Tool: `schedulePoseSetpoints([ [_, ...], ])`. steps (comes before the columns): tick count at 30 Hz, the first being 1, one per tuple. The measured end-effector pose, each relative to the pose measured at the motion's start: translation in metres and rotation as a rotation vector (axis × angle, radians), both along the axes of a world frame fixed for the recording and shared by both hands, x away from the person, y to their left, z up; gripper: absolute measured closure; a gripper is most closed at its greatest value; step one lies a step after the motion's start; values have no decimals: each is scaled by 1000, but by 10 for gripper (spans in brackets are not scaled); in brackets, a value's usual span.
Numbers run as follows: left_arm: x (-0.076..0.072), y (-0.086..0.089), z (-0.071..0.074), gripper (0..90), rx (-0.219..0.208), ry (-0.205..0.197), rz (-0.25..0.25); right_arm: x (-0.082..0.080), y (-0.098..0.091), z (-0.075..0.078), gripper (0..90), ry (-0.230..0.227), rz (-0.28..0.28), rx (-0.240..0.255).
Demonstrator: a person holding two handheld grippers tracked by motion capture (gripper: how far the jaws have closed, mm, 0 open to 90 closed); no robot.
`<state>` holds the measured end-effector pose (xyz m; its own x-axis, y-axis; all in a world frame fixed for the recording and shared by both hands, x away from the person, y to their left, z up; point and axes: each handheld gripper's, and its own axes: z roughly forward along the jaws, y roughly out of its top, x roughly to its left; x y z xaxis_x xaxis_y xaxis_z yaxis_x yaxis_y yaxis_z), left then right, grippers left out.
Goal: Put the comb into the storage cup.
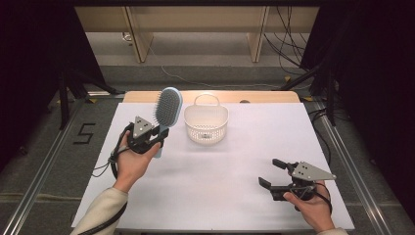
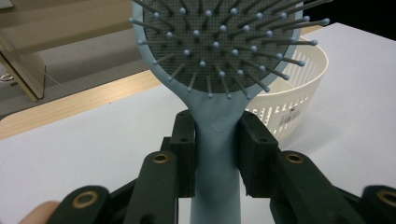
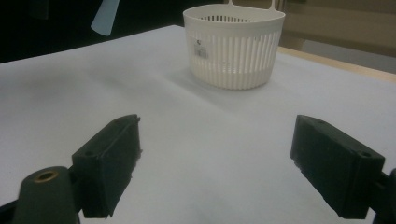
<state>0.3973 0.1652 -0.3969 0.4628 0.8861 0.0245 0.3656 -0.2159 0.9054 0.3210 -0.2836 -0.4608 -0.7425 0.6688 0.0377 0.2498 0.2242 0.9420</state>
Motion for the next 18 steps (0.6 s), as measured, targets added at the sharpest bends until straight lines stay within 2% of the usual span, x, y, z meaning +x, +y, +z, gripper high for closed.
schedulePoseSetpoints([
  [2,0,0,0,699,8,-3,0,0,0,0,165,1,1,1],
  [18,2,-4,2,699,-4,-7,-9,0,0,0,165,0,0,-2],
])
